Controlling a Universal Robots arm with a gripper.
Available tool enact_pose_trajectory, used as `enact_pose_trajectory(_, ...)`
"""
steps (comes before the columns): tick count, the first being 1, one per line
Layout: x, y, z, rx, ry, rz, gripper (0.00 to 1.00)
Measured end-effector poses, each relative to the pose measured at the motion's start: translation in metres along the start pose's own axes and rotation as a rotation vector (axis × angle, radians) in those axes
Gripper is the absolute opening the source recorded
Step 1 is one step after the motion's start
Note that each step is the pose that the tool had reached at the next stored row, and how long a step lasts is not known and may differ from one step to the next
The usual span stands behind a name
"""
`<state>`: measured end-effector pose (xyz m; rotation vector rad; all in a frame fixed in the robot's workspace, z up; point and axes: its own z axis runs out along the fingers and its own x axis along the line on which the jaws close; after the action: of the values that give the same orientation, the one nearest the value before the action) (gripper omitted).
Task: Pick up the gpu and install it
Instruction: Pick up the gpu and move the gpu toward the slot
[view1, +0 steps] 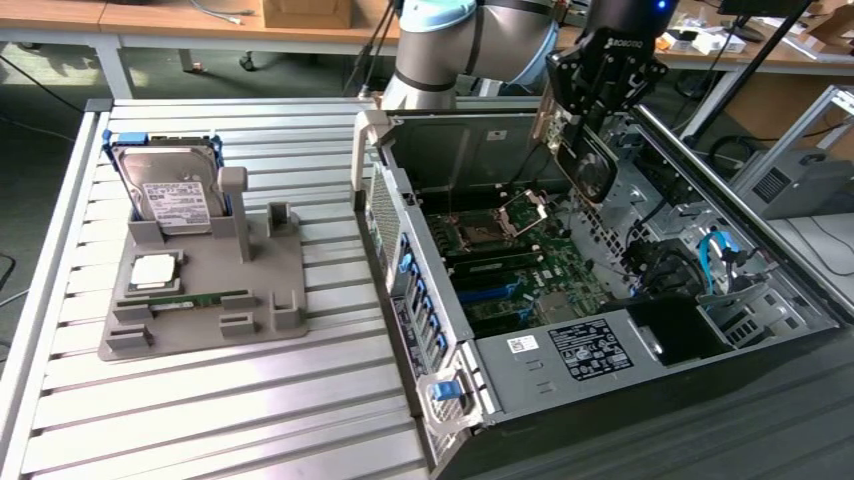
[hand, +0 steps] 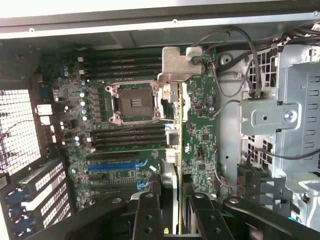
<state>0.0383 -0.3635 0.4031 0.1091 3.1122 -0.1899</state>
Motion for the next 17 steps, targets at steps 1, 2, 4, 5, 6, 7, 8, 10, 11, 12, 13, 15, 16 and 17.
enact_pose_trajectory(1,0.0000,0.0000,0.0002,0.0000,0.0000,0.000,0.27)
enact_pose_trajectory(2,-0.0001,0.0001,0.0006,0.0000,0.0000,0.000,0.27)
enact_pose_trajectory(4,-0.0003,0.0002,0.0011,0.0001,0.0000,0.000,0.27)
enact_pose_trajectory(5,-0.0003,0.0002,0.0012,0.0001,0.0000,0.000,0.27)
enact_pose_trajectory(6,-0.0003,0.0002,0.0013,0.0001,0.0000,0.000,0.27)
enact_pose_trajectory(7,-0.0004,0.0002,0.0016,0.0001,0.0000,0.000,0.27)
enact_pose_trajectory(8,-0.0005,0.0003,0.0019,0.0000,0.0000,0.000,0.27)
enact_pose_trajectory(10,-0.0006,0.0003,0.0024,0.0001,0.0000,0.000,0.27)
enact_pose_trajectory(11,-0.0007,0.0004,0.0026,0.0000,0.0000,0.000,0.27)
enact_pose_trajectory(12,-0.0007,0.0004,0.0029,0.0000,0.0000,0.000,0.27)
enact_pose_trajectory(13,-0.0007,0.0004,0.0030,0.0000,0.0000,0.000,0.27)
enact_pose_trajectory(15,-0.0010,0.0006,0.0043,0.0000,0.0000,0.000,0.27)
enact_pose_trajectory(16,-0.0010,0.0006,0.0044,0.0001,0.0000,0.000,0.27)
enact_pose_trajectory(17,-0.0010,0.0006,0.0045,0.0000,0.0000,0.000,0.27)
